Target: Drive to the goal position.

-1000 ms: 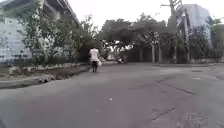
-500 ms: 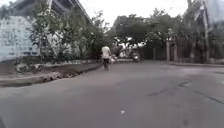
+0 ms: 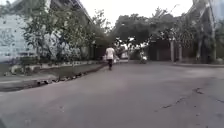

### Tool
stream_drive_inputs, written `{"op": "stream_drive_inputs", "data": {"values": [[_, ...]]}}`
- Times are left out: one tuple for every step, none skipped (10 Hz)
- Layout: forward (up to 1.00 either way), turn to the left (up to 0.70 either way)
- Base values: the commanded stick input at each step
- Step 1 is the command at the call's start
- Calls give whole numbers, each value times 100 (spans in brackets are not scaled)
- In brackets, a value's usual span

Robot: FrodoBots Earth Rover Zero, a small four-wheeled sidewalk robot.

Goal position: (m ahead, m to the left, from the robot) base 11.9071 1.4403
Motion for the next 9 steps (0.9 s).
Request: {"op": "stream_drive_inputs", "data": {"values": [[100, -38], [100, -38], [100, -38], [100, -38], [100, -38], [100, -38], [100, -38], [100, -38], [100, -38]]}}
